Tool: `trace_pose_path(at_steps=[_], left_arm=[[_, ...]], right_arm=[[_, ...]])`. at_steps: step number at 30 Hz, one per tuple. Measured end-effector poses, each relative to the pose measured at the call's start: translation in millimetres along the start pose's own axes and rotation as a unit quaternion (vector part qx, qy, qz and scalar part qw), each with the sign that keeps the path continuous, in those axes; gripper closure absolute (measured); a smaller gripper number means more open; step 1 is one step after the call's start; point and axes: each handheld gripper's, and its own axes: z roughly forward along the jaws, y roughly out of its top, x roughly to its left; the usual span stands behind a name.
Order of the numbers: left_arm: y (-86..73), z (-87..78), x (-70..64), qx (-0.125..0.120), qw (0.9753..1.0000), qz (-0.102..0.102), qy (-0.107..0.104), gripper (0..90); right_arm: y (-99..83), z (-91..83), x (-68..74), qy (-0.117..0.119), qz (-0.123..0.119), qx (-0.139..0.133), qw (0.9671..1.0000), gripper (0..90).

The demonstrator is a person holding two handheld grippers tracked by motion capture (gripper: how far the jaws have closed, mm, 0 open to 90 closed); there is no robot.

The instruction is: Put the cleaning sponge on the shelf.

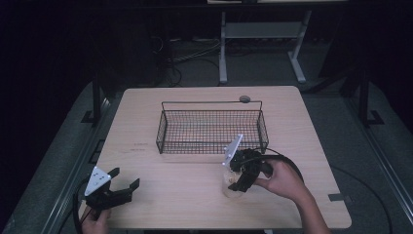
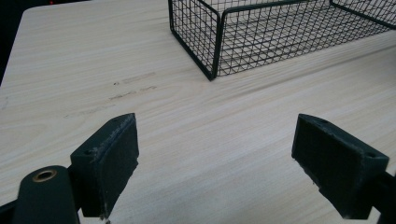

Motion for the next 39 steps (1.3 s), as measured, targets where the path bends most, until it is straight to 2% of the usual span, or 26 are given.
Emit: trace_pose_path(at_steps=[4,15,20,28,39], left_arm=[[0.0,-0.2,0.0,-0.001,1.0000,0.000,0.001,13.9],[0.2,-0.4,0.3,-0.002,1.0000,-0.001,0.001,13.9],[0.0,-0.2,-0.2,-0.001,1.0000,0.001,0.000,13.9],[-0.1,-0.6,0.9,-0.001,1.0000,0.000,0.002,13.9],[0.3,0.1,0.2,-0.001,1.0000,0.000,0.000,13.9]], right_arm=[[6.5,-4.4,-2.2,0.000,-0.007,0.007,1.0000,28.8],[19.9,-18.8,-13.4,0.007,-0.017,0.001,0.9998,28.8],[23.4,-20.6,-20.5,0.023,-0.016,-0.002,0.9996,28.8],[32.1,-32.1,-33.1,0.019,-0.013,-0.008,0.9997,28.9],[39.7,-39.7,-51.1,0.021,-0.005,-0.008,0.9997,29.0]])
